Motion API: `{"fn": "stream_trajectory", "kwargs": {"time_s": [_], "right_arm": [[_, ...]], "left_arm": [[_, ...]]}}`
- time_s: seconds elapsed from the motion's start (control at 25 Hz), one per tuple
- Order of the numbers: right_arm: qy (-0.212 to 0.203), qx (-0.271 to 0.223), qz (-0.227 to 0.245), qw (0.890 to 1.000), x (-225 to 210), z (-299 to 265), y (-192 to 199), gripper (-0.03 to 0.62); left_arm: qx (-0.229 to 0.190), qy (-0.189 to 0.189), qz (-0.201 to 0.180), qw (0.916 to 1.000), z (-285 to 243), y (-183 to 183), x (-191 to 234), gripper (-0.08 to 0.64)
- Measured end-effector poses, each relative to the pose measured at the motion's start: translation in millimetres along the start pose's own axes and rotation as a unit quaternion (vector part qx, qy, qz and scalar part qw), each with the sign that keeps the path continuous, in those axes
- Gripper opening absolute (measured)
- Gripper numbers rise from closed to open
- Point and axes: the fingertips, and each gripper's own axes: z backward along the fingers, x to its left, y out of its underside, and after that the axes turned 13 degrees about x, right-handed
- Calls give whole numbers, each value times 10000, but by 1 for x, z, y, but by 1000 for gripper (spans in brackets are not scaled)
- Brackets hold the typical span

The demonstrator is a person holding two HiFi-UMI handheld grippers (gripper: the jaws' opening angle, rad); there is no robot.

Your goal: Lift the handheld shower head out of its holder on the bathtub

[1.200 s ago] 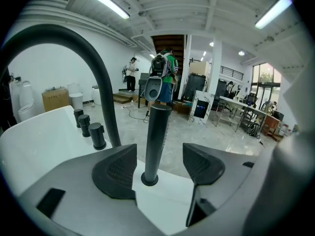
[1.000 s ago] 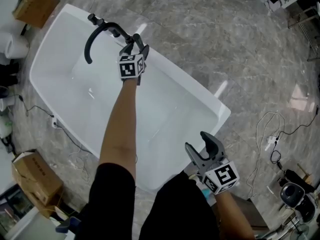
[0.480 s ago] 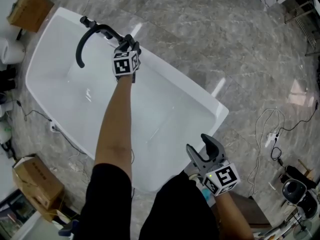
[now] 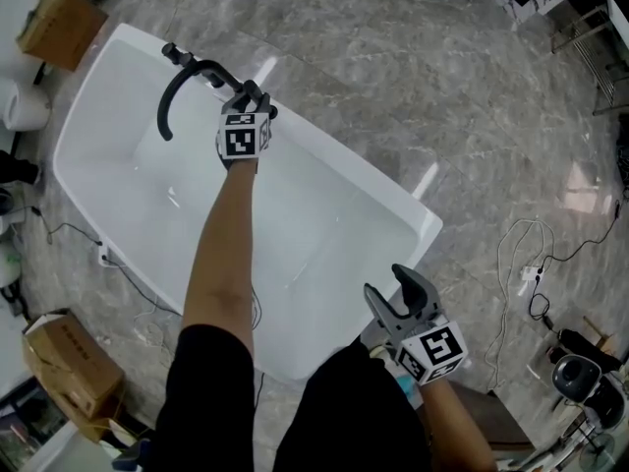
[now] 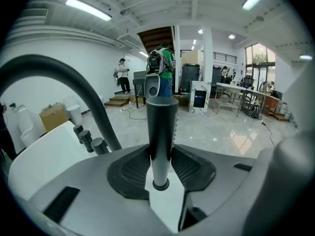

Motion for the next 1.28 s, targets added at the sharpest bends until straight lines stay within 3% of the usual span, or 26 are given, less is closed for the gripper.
{"fn": "stream_trajectory", "kwargs": {"time_s": [0.32,0.56,0.96,1.28], "right_arm": [[-6,-98,305,9995,28,18,-20,232],[149,-466,73,9988,33,51,-44,232],[193,-673,248,9972,62,91,-61,232],[164,-884,263,9956,83,123,-72,232]], "left_arm": [[-291,66,-20,9996,50,-29,0,126],[-429,42,36,9991,93,-44,-7,126],[-913,42,-11,9958,172,-93,-8,126],[-1036,5,-117,9945,219,-110,-12,126]]}}
